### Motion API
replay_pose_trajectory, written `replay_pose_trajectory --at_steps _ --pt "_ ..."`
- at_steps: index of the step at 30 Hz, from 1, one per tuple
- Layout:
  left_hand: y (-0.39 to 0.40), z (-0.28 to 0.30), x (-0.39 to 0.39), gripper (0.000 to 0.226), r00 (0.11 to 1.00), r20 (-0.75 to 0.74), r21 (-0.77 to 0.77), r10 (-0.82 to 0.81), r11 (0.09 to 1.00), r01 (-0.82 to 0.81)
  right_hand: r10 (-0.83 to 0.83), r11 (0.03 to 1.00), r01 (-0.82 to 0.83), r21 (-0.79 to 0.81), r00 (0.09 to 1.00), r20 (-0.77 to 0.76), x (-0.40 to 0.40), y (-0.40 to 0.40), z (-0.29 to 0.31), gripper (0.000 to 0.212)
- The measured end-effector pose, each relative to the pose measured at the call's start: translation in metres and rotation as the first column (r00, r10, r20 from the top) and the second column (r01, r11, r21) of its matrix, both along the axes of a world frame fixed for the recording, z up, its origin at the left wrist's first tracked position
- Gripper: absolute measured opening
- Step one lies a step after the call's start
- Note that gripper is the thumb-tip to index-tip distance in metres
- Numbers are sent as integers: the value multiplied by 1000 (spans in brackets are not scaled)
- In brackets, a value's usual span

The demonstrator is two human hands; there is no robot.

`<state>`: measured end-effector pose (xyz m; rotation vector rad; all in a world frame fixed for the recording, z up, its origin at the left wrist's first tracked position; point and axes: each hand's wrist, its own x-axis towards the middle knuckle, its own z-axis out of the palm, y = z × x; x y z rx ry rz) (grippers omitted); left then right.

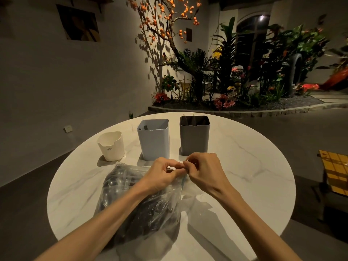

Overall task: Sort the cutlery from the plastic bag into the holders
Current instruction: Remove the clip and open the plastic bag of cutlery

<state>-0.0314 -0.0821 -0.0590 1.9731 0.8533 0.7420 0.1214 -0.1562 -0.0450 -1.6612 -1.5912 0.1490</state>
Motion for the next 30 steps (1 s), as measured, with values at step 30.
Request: replay_pose_trajectory --at_steps 30 --pt "-24 -6 -1 19 980 83 338 182 920 -199 -134 983 169 -77 932 335 -30 -7 -11 23"
